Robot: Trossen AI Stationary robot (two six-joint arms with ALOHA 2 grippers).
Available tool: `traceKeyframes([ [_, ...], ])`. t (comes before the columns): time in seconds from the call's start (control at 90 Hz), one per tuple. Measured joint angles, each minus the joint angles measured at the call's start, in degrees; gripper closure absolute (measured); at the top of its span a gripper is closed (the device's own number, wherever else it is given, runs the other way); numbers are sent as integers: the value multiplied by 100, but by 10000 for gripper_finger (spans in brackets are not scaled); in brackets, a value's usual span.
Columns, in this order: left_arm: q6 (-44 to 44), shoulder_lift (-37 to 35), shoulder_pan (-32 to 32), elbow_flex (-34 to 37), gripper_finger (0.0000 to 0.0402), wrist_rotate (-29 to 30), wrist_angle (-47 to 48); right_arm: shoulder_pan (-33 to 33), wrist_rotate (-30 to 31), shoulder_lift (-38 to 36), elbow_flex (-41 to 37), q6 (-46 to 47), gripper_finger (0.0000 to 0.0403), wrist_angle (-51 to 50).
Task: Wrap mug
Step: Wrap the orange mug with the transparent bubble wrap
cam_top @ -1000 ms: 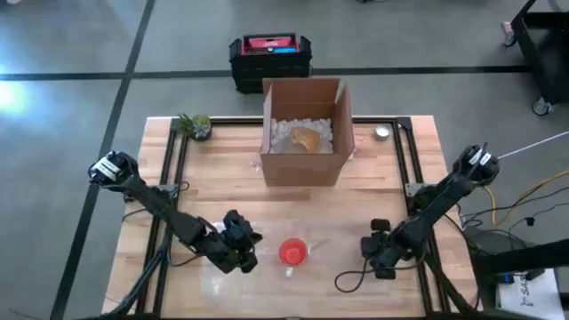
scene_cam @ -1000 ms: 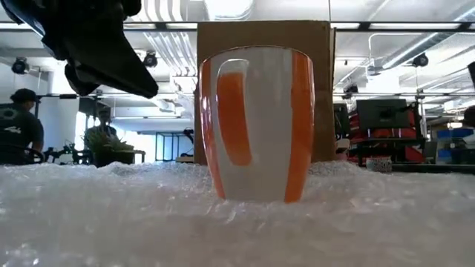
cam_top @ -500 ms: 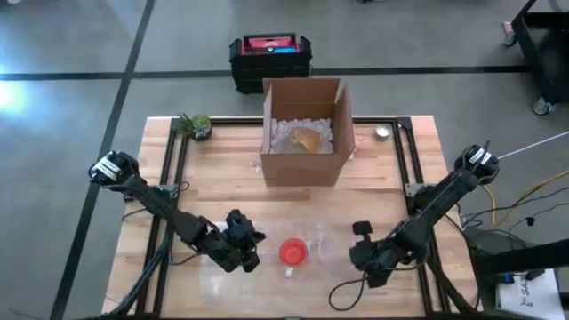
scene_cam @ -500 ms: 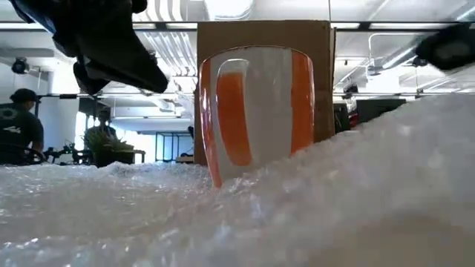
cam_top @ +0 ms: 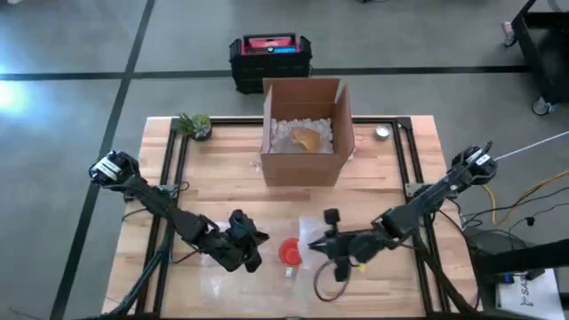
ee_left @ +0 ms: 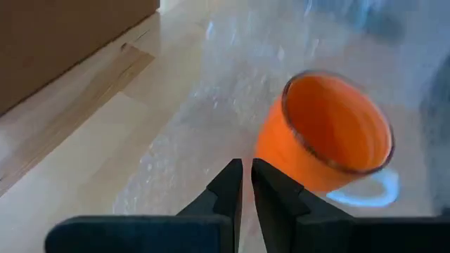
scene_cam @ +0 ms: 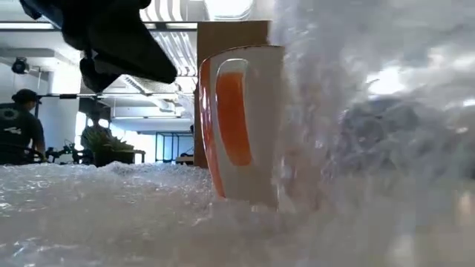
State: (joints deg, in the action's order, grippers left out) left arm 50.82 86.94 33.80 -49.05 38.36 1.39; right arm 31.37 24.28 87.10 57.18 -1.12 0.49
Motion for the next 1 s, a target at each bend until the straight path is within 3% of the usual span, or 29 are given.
traceKeyframes([
  [0.256, -1161, 33, -141, -530, 381, 6, -800, -224, -283, 1006, 160, 1, 400, 155],
  [0.444, -1389, 589, -264, -961, 381, -148, -1025, -216, -291, 1511, 588, -126, 400, 180],
  [0.722, -1375, 1682, -381, -1513, 381, -1052, -873, -196, -490, 1727, 907, -252, 400, -193],
  [1.0, -1228, 1801, -369, -1759, 381, -1093, 29, -227, -509, 1674, 1223, -63, 397, -540],
])
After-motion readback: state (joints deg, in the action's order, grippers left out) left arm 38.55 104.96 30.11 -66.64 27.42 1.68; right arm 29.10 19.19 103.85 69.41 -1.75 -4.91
